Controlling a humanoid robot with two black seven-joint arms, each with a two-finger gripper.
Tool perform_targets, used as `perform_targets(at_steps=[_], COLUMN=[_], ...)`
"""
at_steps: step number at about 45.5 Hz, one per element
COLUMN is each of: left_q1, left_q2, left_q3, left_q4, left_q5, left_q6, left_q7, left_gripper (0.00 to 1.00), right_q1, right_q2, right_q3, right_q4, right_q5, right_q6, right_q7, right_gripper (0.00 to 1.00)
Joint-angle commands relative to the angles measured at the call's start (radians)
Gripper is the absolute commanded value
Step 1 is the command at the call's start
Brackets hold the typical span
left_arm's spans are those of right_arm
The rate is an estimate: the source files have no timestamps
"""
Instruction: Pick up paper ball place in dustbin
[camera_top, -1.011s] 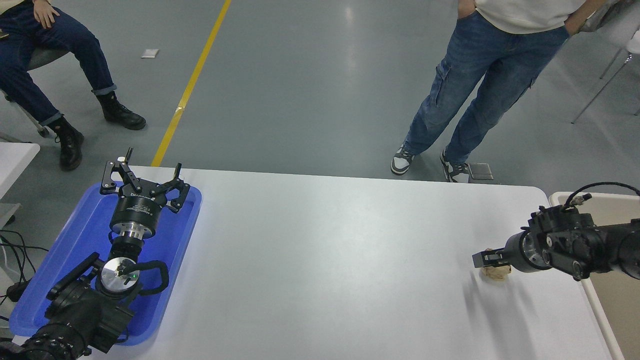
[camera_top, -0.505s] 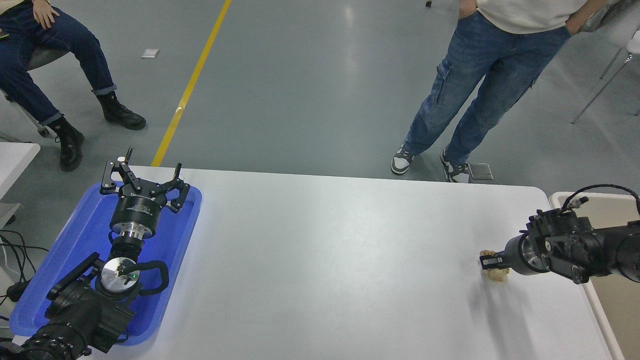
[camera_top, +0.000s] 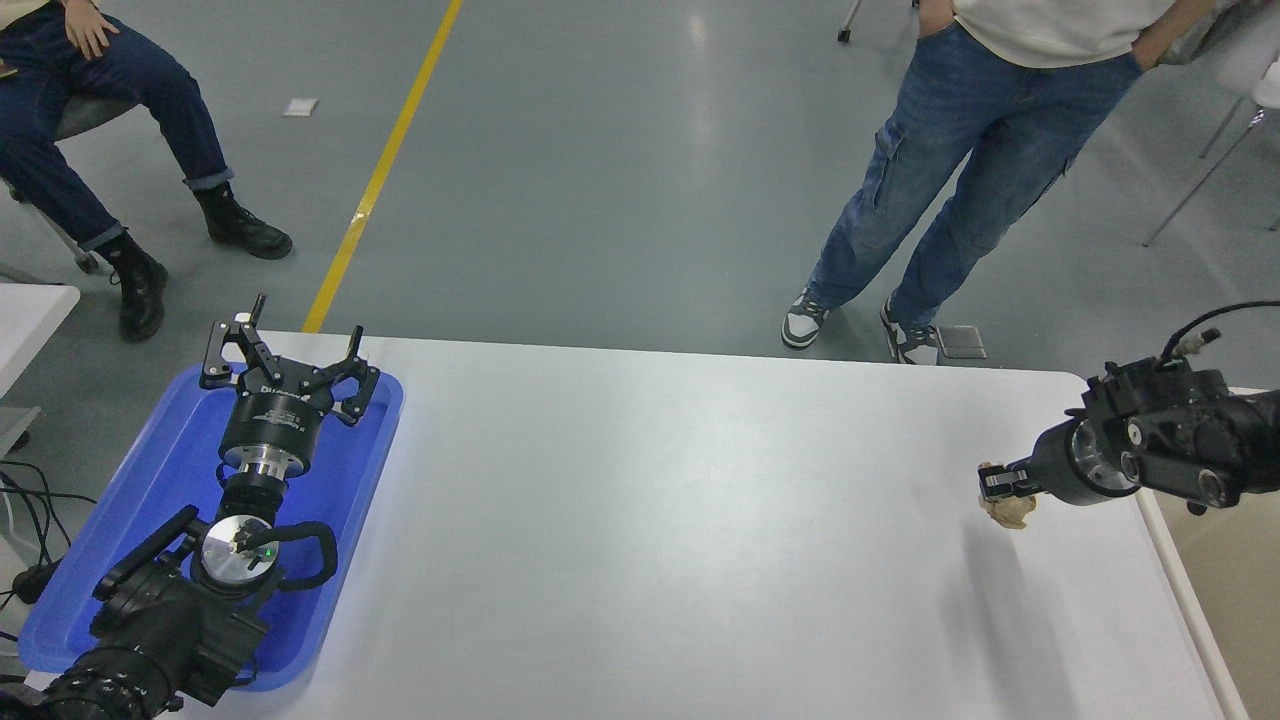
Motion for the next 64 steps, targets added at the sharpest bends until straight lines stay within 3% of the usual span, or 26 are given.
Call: perform_targets(at_steps=[1, 13, 19, 45, 57, 64], left_q1=[0.0, 0.0, 0.0, 0.0, 0.0, 0.0], left_q2=[0.0, 0.0, 0.0, 0.0, 0.0, -0.003], left_q3=[0.0, 0.0, 0.0, 0.0, 0.0, 0.0], left_q4=[0.0, 0.0, 0.0, 0.0, 0.0, 0.0], left_q5=[0.001, 0.001, 0.001, 0.001, 0.001, 0.001], left_q6=[0.0, 0.0, 0.0, 0.0, 0.0, 0.0], left_q7=[0.0, 0.0, 0.0, 0.0, 0.0, 0.0], left_gripper=[1.0, 1.0, 1.0, 1.0, 1.0, 1.0], right_q1=[0.351, 0.633, 0.702, 0.767, 0.748, 0.716], right_q2=[-0.054, -0.045, -0.045, -0.048, -0.059, -0.131], right_q3=[-0.142, -0.182, -0.184, -0.224, -0.285, -0.314], right_q4=[0.237, 0.315, 0.315, 0.312, 0.298, 0.26], right_q5=[0.018, 0.191, 0.21, 0.199, 0.115, -0.055], right_q6=[0.098, 0.367, 0.454, 0.454, 0.454, 0.454], right_q7=[0.0, 0.005, 0.005, 0.002, 0.002, 0.004], right_gripper=[0.0, 0.0, 0.0, 0.0, 0.0, 0.0])
